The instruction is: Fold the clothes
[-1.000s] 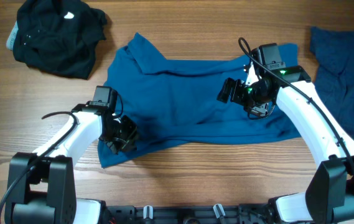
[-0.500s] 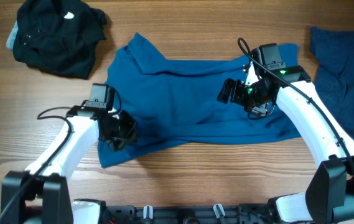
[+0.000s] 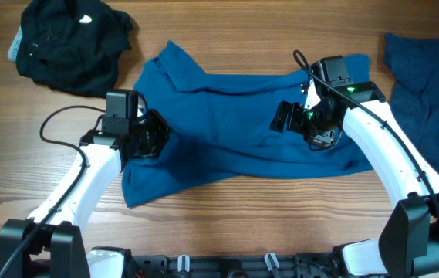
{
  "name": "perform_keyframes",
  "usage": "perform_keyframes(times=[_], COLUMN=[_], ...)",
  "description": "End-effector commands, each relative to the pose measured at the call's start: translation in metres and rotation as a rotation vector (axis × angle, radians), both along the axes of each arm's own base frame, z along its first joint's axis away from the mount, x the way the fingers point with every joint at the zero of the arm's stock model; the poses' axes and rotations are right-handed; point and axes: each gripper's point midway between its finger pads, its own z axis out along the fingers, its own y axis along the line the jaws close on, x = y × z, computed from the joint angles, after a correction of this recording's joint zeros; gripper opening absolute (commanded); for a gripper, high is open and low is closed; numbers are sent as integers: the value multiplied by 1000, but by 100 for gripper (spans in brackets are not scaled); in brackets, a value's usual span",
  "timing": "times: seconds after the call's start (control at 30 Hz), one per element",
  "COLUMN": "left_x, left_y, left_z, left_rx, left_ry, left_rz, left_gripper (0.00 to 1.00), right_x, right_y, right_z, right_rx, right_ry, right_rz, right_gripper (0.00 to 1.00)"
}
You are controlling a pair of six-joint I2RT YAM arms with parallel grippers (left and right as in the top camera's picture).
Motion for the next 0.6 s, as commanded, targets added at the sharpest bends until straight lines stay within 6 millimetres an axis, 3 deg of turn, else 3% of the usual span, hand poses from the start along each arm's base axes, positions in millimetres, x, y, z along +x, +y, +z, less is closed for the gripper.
perform_keyframes(times=[0.0,0.03,0.1,0.17,0.2,0.23,0.4,0.57], left_x=[21,23,25,25,25,25,22,6], left_y=[22,24,26,26,26,26,26,28], left_z=[10,11,12,12,12,12,10,8], left_rx=[131,142,150,154,162,166,187,194], left_ry=[-97,-106,-114,-121,-126,-126,-127,-70], left_rz=[65,73,79,71,58,52,12,7], left_gripper=[4,4,23,59,84,99,100,100], right_x=[1,0,-1,-1,-1,-1,-3,-11], right_y=[0,0,0,0,0,0,-4,-29], right_z=[11,11,11,11,11,11,9,3], right_rx=[6,5,4,4,4,4,-16,-151], right_ry=[-25,-20,-16,-16,-17,-17,-8,41], right_rz=[20,20,20,20,20,20,12,-83], right_gripper=[100,99,99,99,100,100,99,100])
